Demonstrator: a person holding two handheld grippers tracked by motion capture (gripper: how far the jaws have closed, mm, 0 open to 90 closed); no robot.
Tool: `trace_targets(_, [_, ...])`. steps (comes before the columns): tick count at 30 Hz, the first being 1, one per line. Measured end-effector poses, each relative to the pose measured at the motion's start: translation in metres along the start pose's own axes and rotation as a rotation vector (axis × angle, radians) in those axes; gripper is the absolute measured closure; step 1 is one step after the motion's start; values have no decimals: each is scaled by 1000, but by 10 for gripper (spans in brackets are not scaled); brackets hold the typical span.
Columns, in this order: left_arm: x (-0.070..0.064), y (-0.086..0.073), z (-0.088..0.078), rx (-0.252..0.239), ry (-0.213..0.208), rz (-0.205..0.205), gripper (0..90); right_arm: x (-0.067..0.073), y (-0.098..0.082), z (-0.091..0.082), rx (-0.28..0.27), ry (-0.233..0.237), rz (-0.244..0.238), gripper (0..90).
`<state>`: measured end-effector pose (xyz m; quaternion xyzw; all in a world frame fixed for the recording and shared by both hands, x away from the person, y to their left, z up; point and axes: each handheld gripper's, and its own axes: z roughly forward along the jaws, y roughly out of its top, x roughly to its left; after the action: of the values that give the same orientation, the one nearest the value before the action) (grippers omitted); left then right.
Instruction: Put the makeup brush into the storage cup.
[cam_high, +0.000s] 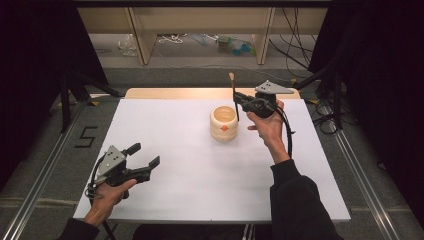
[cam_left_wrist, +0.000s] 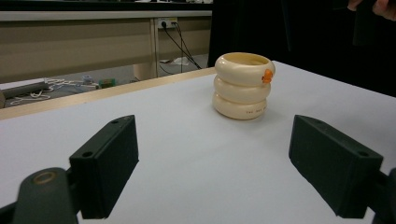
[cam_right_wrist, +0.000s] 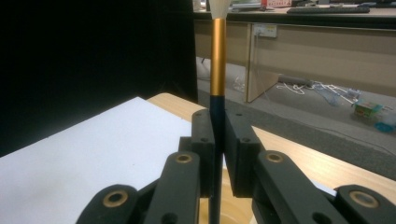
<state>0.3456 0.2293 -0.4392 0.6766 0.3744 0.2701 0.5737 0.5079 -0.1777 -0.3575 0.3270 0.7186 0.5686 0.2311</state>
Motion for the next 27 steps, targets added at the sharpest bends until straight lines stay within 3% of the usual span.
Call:
trace_targets(13, [0, 0, 0, -1, -1, 0, 155, 2, 6, 12, 5, -1, -11, 832])
trace_targets(15, [0, 0, 0, -1, -1, 0, 155, 3, 7, 12, 14, -1, 6, 832])
trace_targets(27, [0, 0, 0, -1, -1, -2, 155, 1, 11, 22, 11, -20, -21, 832])
